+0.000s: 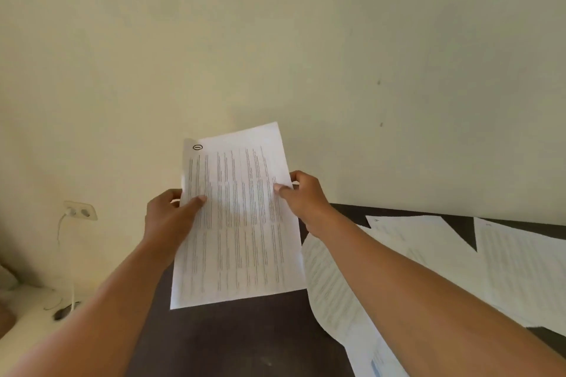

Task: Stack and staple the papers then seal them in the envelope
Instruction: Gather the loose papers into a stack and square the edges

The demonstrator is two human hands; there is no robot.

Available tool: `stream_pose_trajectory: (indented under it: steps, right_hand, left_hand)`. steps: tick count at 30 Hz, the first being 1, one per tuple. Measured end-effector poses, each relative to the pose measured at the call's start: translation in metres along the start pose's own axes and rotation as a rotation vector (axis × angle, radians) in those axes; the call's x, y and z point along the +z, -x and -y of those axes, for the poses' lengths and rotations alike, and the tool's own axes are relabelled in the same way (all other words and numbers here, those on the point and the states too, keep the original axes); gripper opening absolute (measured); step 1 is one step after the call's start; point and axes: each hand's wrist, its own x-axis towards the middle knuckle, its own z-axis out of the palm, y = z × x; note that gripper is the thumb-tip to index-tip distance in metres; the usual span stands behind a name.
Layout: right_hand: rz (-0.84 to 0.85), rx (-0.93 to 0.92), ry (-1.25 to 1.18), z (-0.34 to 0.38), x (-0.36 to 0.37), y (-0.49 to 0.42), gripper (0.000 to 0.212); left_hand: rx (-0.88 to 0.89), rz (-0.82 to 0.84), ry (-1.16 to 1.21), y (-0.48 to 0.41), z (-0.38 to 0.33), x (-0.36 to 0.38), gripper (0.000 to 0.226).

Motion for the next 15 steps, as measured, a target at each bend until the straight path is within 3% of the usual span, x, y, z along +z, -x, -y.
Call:
stream_pose_trajectory:
  steps: [4,8,11,15]
  right_hand:
    - [-0.035,0.032,-0.055,0.004,-0.048,0.021,0.019]
    - [0.019,0.071,-0.148,0.010,-0.099,0.043,0.016]
    - [0.089,0.044,-0.182,0.021,-0.128,0.056,0.023]
    - [0.018,-0.011,-0.199,0.039,-0.155,0.062,0.031]
  left_hand:
    - [0.100,0.057,-0.003,0.016,-0.036,0.023,0.019]
    - [0.243,0.013,-0.057,0.029,-0.081,0.045,0.018]
    - [0.331,0.015,-0.070,0.040,-0.118,0.059,0.015]
    - [0.433,0.030,-0.074,0.058,-0.156,0.085,0.015]
